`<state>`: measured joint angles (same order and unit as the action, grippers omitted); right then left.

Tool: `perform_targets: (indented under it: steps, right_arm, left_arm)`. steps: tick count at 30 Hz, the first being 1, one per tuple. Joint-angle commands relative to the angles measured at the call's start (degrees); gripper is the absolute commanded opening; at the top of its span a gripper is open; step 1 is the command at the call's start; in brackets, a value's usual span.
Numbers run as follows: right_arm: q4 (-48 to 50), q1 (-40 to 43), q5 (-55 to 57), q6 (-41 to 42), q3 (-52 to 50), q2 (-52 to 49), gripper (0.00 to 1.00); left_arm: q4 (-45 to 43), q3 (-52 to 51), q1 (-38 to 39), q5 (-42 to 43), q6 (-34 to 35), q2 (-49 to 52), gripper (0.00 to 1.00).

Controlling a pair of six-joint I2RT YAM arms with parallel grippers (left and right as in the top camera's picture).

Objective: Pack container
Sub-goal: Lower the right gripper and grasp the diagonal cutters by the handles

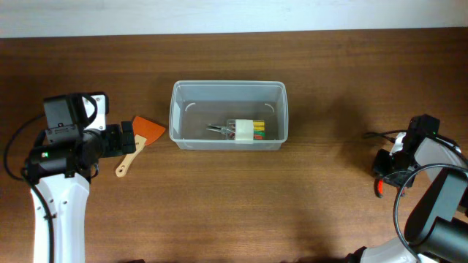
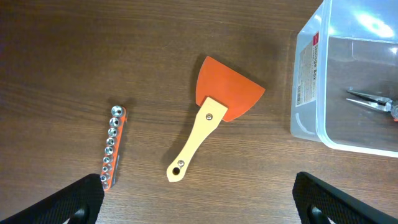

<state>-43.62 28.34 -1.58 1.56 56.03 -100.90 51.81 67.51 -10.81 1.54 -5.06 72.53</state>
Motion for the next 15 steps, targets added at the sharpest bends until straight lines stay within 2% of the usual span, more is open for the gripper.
perform_targets:
  steps: [1,15]
  right_arm:
    - [0.2,-0.3,-1.0,0.5,-0.8,-0.7,0.19]
    - [1.0,-0.3,-1.4,0.5,-0.7,-0.7,0.04]
  left_arm:
    - [0.0,1.2,-0.2,0.8,0.3,-0.8,0.99]
    - [0.0,1.2,-0.2,0.8,0.3,-0.8,0.99]
